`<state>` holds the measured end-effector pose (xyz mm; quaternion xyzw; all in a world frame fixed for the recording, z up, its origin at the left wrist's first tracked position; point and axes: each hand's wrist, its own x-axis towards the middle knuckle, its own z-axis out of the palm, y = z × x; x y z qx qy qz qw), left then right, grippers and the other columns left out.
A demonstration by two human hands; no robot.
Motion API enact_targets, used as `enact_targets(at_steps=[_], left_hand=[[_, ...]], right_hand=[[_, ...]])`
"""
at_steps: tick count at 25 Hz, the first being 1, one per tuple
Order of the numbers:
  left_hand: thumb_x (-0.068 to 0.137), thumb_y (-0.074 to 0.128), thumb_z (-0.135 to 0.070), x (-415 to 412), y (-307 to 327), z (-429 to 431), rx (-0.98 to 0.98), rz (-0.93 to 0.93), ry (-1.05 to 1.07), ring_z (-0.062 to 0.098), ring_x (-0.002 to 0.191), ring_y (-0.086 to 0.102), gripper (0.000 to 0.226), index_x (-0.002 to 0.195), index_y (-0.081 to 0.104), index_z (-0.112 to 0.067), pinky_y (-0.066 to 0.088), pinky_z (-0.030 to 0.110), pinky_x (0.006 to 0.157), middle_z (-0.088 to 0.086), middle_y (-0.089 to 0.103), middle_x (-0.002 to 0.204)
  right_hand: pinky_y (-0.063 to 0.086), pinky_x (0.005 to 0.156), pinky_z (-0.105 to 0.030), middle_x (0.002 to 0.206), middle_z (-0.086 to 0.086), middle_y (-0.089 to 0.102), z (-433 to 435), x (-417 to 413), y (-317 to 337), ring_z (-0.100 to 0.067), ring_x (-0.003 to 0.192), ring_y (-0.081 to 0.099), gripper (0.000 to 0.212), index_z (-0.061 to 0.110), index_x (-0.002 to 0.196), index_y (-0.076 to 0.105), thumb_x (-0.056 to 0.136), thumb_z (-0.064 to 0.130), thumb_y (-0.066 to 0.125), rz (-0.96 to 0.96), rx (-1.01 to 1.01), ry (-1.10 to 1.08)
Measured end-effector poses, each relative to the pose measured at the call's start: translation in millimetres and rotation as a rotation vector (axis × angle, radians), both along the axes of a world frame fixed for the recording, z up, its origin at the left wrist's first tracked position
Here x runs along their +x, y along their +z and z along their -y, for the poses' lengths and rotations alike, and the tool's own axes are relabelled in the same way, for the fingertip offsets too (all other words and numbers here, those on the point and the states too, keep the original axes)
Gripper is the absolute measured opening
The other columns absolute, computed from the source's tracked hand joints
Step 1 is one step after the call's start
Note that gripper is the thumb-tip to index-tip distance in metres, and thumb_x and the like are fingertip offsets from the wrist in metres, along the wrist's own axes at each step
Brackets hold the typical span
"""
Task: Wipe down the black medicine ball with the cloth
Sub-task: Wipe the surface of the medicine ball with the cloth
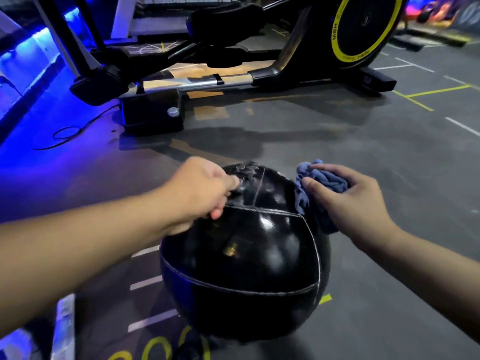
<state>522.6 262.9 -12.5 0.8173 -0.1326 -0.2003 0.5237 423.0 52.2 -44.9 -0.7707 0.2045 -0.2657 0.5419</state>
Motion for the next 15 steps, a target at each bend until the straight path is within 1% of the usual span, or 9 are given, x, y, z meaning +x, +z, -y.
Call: enact_targets(at_steps=[2,3,5,7,8,10,12,14,15], left_hand=[[0.093,0.057,-0.012,17.7,11.1,-18.3,-0.054,-0.074,0.035,0.012,0.029,0.031,0.039,0.057,0.044,-0.013,0.018,0.014,0.038,0.001,0.036,0.039],[0.094,0.056,-0.011,25.5,10.1,-29.9,-0.041,-0.098,0.051,0.011,0.029,0.030,0.039,0.057,0.043,-0.013,0.017,0.014,0.037,0.000,0.035,0.038],[0.093,0.056,-0.012,34.9,-3.6,-53.4,0.086,-0.116,0.063,0.011,0.029,0.031,0.040,0.055,0.043,-0.013,0.019,0.014,0.037,0.000,0.036,0.038],[0.092,0.057,-0.011,41.1,-22.9,-76.3,0.236,-0.117,0.048,0.014,0.031,0.035,0.039,0.054,0.046,-0.013,0.020,0.018,0.042,0.001,0.039,0.038],[0.091,0.057,-0.011,44.9,-29.3,-86.4,0.286,-0.112,0.049,0.015,0.031,0.036,0.039,0.053,0.047,-0.012,0.021,0.019,0.044,0.003,0.040,0.039],[0.092,0.055,-0.011,52.6,-35.5,-102.8,0.352,-0.059,0.033,0.016,0.032,0.041,0.039,0.054,0.048,-0.011,0.024,0.020,0.041,0.005,0.044,0.039],[0.099,0.047,-0.014,52.6,-38.4,-111.0,0.347,-0.025,-0.005,0.014,0.033,0.048,0.034,0.065,0.049,-0.009,0.031,0.021,0.038,0.006,0.050,0.043],[0.103,0.041,-0.019,47.9,-44.3,-110.7,0.281,-0.055,-0.040,0.010,0.037,0.052,0.030,0.075,0.046,-0.010,0.036,0.019,0.039,0.005,0.053,0.051],[0.104,0.039,-0.021,45.2,-46.7,-109.4,0.248,-0.064,-0.067,0.010,0.040,0.053,0.029,0.077,0.045,-0.010,0.038,0.018,0.041,0.005,0.052,0.054]], right_hand=[[0.049,0.074,-0.006,0.086,0.024,0.072,2.2,4.9,8.0,0.011,0.080,0.066,0.019,0.024,0.094,0.075,0.077,0.021,0.080,0.032,0.016,-0.009],[0.050,0.075,-0.007,0.087,0.023,0.072,2.2,7.0,11.6,0.010,0.082,0.067,0.019,0.025,0.095,0.075,0.077,0.022,0.080,0.043,0.008,-0.005],[0.050,0.074,-0.008,0.085,0.021,0.073,-0.8,9.8,15.7,0.009,0.080,0.067,0.017,0.028,0.092,0.074,0.077,0.023,0.080,0.044,-0.008,0.011],[0.052,0.072,-0.010,0.084,0.019,0.074,-7.5,11.8,15.6,0.007,0.076,0.068,0.014,0.033,0.087,0.074,0.077,0.023,0.079,0.013,-0.001,0.034],[0.052,0.072,-0.011,0.085,0.018,0.074,-10.4,14.0,13.9,0.007,0.076,0.068,0.015,0.034,0.085,0.074,0.077,0.023,0.080,-0.009,0.002,0.039],[0.054,0.077,-0.015,0.089,0.018,0.075,-18.3,20.6,8.6,0.005,0.081,0.068,0.015,0.034,0.084,0.074,0.076,0.023,0.080,-0.052,0.003,0.057],[0.054,0.080,-0.015,0.089,0.018,0.074,-34.8,28.6,-1.0,0.002,0.087,0.069,0.016,0.031,0.085,0.075,0.075,0.021,0.081,-0.082,-0.034,0.111],[0.052,0.082,-0.015,0.095,0.013,0.074,-61.6,35.6,-12.3,-0.004,0.091,0.069,0.021,0.025,0.092,0.074,0.073,0.019,0.082,-0.086,-0.074,0.206],[0.049,0.087,-0.016,0.100,0.011,0.073,-76.1,38.9,-19.7,-0.007,0.096,0.068,0.025,0.022,0.095,0.074,0.072,0.020,0.082,-0.071,-0.172,0.260]])
